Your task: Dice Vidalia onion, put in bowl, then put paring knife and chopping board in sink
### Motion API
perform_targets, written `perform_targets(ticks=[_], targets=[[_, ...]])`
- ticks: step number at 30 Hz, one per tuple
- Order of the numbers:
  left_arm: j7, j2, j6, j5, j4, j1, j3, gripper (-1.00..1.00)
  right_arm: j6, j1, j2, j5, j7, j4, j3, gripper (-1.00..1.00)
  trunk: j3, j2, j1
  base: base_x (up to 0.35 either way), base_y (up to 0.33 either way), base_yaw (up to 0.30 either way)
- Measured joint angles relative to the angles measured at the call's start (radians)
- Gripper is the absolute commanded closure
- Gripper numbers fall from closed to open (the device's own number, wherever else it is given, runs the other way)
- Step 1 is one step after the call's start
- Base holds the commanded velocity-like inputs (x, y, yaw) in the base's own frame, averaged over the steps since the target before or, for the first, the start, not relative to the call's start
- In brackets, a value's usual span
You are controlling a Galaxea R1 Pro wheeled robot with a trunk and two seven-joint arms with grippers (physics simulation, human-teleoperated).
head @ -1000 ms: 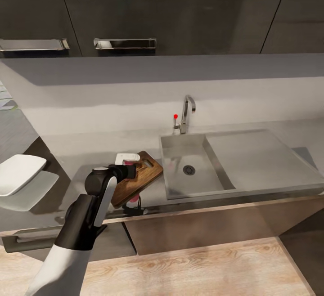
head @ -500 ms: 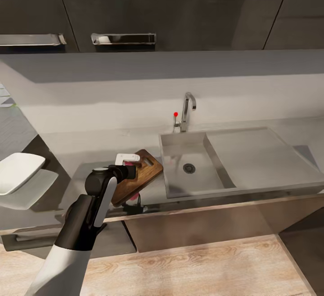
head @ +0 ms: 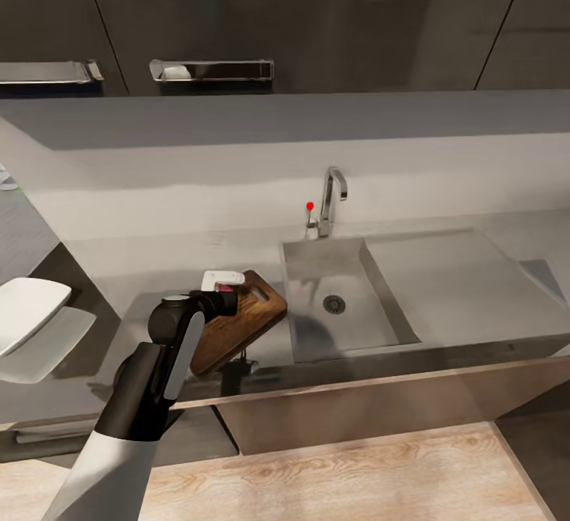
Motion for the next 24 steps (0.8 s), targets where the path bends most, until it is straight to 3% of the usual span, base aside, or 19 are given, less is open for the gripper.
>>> perform_targets(ticks=[8, 24], targets=[[0.0, 0.0, 0.0, 0.0, 0.0, 0.0, 0.0, 1.0, 0.0, 0.0, 0.0, 0.0, 0.0, 0.0, 0.0, -1.0, 0.0, 0.0, 0.0, -0.134, 0.0, 0.0], [0.0, 0.0, 0.0, 0.0, 0.001, 0.0, 0.0, 1.0, 0.001, 0.0, 0.0, 0.0, 0.0, 0.0, 0.0, -1.0, -0.001, 0.0, 0.0, -0.007, 0.0, 0.0]])
